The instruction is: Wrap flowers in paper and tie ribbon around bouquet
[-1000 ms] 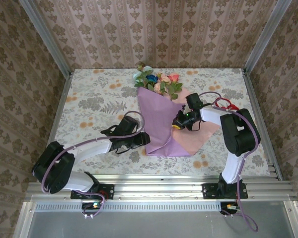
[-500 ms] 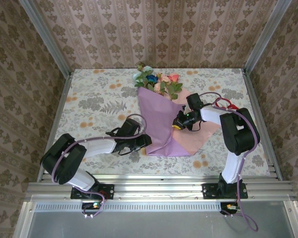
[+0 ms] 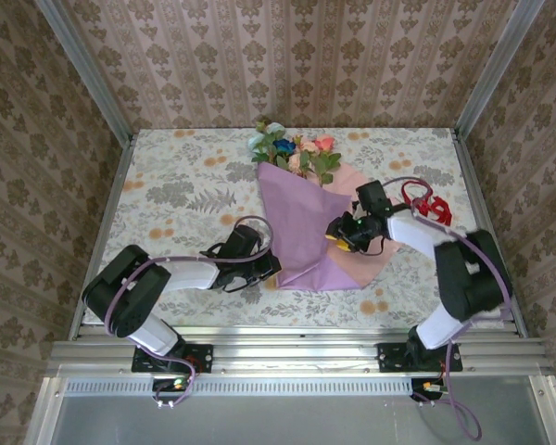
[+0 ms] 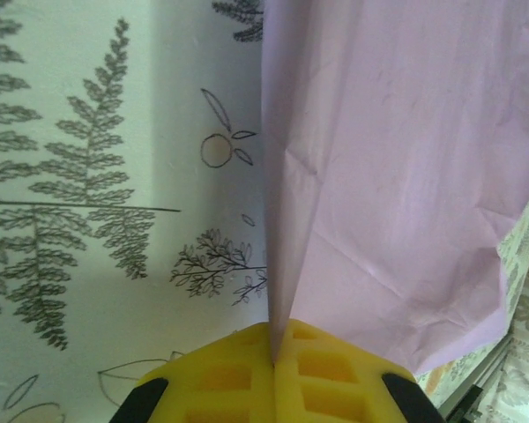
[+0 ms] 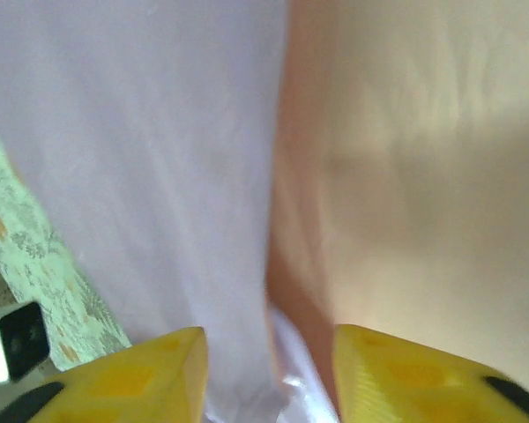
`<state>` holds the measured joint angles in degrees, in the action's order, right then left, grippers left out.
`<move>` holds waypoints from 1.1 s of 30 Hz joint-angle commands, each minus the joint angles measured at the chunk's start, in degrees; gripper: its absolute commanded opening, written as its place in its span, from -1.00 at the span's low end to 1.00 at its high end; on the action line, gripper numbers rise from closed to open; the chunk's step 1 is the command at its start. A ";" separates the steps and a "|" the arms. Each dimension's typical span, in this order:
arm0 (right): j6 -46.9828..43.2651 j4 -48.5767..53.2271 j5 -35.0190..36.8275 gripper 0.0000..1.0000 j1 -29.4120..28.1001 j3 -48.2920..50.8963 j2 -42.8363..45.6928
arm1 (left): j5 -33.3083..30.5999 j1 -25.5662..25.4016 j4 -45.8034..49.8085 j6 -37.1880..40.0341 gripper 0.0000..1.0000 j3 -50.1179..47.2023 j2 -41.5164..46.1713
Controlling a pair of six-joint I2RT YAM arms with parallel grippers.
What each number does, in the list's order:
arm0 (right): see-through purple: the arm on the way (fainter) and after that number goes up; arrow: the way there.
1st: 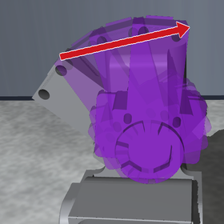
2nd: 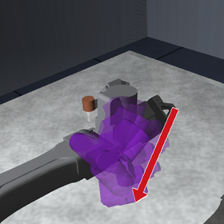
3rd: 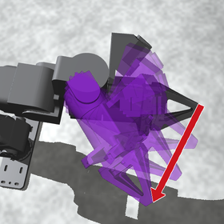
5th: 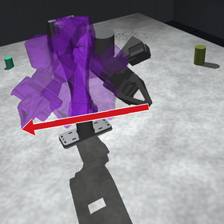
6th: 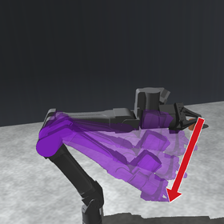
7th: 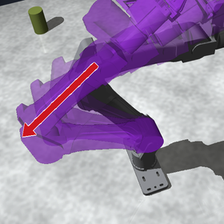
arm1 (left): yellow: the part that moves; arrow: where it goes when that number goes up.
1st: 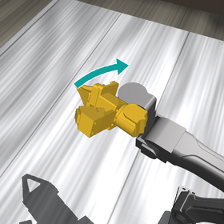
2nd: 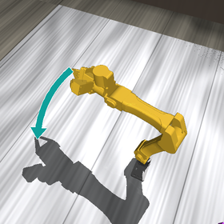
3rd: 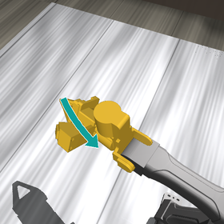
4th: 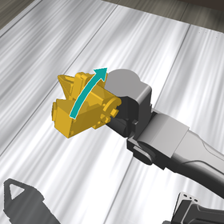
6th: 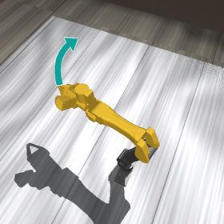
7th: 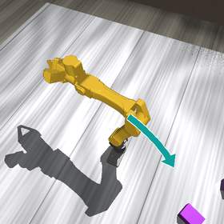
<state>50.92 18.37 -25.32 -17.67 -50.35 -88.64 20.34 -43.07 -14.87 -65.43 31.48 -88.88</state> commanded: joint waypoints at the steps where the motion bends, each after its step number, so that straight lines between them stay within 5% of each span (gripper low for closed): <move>1: 14.48 0.07 6.93 -0.03 -6.44 5.45 9.33 | 0.93 0.09 -3.20 -2.19 -1.00 -0.89 0.77; 7: 52.97 -21.33 18.00 0.11 -25.50 20.74 18.09 | 1.86 0.12 -5.13 -3.81 -1.00 -0.73 0.61; 11: 66.62 -31.59 30.15 0.15 -34.99 24.87 16.57 | 3.09 0.34 -4.94 -4.22 -1.00 -0.96 0.81; 20: 80.00 -47.48 46.18 0.12 -44.27 26.53 4.29 | 7.37 2.41 -5.23 -5.82 -1.00 -2.22 1.02; 28: 85.11 -59.34 52.39 0.10 -47.34 25.70 -7.23 | 10.89 4.65 -4.81 -5.67 -1.00 -2.13 0.91; 33: 86.27 -65.43 55.26 -0.12 -47.28 24.69 -12.25 | 12.38 5.27 -4.51 -5.81 -1.00 -1.73 0.73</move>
<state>119.31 -43.51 25.08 -65.63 -24.69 -95.92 30.26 -38.35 -19.75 -70.83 29.85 -88.88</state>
